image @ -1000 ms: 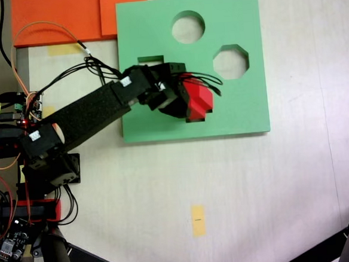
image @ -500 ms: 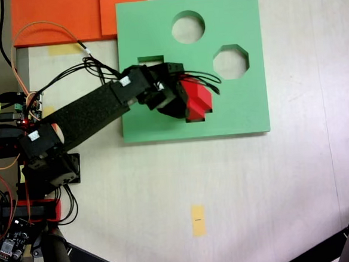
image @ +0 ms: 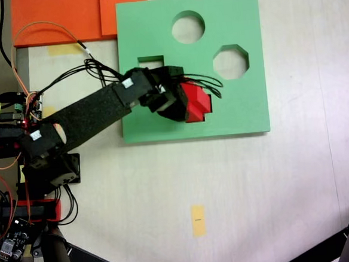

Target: Put the cross columnar block into the corresponding hole

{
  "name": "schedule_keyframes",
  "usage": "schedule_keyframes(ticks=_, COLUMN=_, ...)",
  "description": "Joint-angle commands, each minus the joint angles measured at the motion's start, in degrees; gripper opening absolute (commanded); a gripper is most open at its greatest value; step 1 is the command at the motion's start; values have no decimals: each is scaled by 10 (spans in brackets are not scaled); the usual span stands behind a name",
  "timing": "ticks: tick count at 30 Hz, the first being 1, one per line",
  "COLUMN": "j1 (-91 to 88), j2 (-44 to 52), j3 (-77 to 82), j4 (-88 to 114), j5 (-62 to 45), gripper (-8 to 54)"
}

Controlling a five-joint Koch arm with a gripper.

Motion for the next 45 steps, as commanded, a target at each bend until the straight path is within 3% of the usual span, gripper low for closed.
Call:
schedule_keyframes(ticks=1, j1=-3, j2=7, j3=-2, j4=6, j5=14, gripper=92)
schedule_keyframes(ticks=6, j1=0, j2=-4, j3=2, j4=2, j5=13, gripper=97)
schedule_keyframes(ticks=7, j1=0, j2=-6, j3=6, j4=-4, j5=13, gripper=126)
schedule_keyframes(ticks=11, j1=-2, j2=-25, j3=14, j4=-33, j5=12, gripper=352)
schedule_keyframes(ticks=12, j1=-2, j2=-29, j3=15, j4=-36, j5=10, gripper=375)
schedule_keyframes(ticks=17, j1=-4, j2=-31, j3=54, j4=-104, j5=10, gripper=374)
schedule_keyframes(ticks=19, j1=-9, j2=-30, j3=63, j4=-109, j5=10, gripper=461)
schedule_keyframes(ticks=22, j1=-10, j2=-20, j3=82, j4=-132, j5=9, gripper=520)
schedule_keyframes(ticks=34, j1=-8, j2=54, j3=148, j4=-181, j5=4, gripper=520)
schedule_keyframes(ticks=41, j1=-6, j2=149, j3=178, j4=-173, j5=-12, gripper=519)
schedule_keyframes(ticks=43, j1=-7, j2=206, j3=185, j4=-143, j5=-44, gripper=519)
schedule_keyframes(ticks=45, j1=11, j2=285, j3=190, j4=-108, j5=-216, gripper=519)
